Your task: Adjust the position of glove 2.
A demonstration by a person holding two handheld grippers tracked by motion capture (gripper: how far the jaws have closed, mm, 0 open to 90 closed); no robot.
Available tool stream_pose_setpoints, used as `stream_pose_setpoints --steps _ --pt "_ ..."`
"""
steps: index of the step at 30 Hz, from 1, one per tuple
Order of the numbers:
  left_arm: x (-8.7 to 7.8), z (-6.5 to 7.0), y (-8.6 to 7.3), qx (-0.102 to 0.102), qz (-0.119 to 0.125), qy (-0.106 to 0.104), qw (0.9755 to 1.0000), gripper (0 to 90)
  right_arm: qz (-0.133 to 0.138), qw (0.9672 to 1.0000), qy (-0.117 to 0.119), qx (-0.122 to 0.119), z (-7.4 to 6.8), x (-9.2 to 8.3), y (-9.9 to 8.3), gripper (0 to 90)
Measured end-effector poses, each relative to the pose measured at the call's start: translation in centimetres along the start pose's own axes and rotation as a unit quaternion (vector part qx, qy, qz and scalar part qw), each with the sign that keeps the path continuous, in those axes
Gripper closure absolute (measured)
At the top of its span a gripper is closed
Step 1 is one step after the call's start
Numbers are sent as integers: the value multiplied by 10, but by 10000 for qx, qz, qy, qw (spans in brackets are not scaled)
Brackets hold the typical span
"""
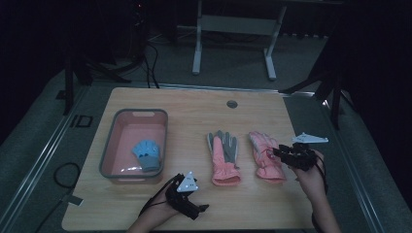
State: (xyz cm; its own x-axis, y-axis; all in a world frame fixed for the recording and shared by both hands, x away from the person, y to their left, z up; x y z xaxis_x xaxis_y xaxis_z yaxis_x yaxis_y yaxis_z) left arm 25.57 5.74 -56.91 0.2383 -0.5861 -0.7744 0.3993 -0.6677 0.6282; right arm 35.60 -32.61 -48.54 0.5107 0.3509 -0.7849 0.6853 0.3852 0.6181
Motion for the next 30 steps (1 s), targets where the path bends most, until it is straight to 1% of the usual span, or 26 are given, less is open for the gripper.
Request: stream_pose_setpoints --steps 1,4,6,7,9,10,11,13,14,15,16,18,20,21,23,25,26,27,29,30 --pt "0 1 0 26 -17 24 10000 29 -9 10000 59 -33 2 0 0 624" --pt "1 1 1 69 -49 43 10000 29 5 9999 74 -79 4 -1 0 622" --pt "1 1 1 68 -44 37 10000 29 -6 9998 173 -91 5 2 2 616" --pt "1 1 1 67 -44 31 10000 29 -24 9995 298 -86 5 6 1 607" --pt "1 1 1 73 -38 34 10000 29 -24 9995 298 -86 5 6 1 607" --pt "0 1 0 63 -29 20 10000 29 -46 9995 304 -70 5 9 1 606" --pt "0 1 0 63 -35 18 10000 29 -161 9993 337 -54 4 19 -2 594" --pt "1 1 0 68 -45 8 10000 29 -251 9990 377 -54 3 27 -5 575" --pt "1 1 0 66 -39 7 10000 29 -303 9989 359 -60 2 31 -7 565" --pt "1 1 0 66 -39 7 10000 29 -303 9989 359 -60 2 31 -7 565" --pt "0 1 0 69 -31 -5 10000 29 -462 9987 232 -20 2 42 -10 547" --pt "0 1 0 82 -51 -4 10000 29 -580 9981 173 63 3 48 -12 544" --pt "1 1 0 78 -71 -14 9999 29 -620 9980 134 33 2 52 -14 547" --pt "1 1 0 68 -75 -18 9999 29 -620 9980 143 22 0 56 -16 603" --pt "1 0 0 61 -74 -15 10000 29 -637 9977 213 63 0 57 -16 681" --pt "1 0 0 69 -78 -11 9999 29 -671 9975 224 77 -2 56 -16 758" --pt "1 0 0 69 -82 -8 9999 29 -663 9976 191 61 -2 55 -15 799" --pt "1 0 0 72 -81 -9 9999 29 -657 9976 173 105 -3 54 -15 832" --pt "1 0 0 63 -69 -11 10000 29 -578 9980 152 180 -4 51 -15 877" --pt "1 0 0 63 -69 -11 10000 29 -518 9982 136 262 -4 48 -15 883"
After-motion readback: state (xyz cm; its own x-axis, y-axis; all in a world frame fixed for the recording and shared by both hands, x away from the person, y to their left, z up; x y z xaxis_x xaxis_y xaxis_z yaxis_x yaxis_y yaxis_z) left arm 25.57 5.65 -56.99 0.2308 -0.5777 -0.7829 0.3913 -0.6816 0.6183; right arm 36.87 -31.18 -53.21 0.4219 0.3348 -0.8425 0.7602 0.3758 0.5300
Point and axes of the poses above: each handheld gripper's, and its own axes: x roughly forward along the jaws, y roughly out of its top, z roughly to its right, the point moved 1 cm from there along x, roughly forward along the jaws, and after that the axes turned 11 degrees about -z, right-handed, at the moved point
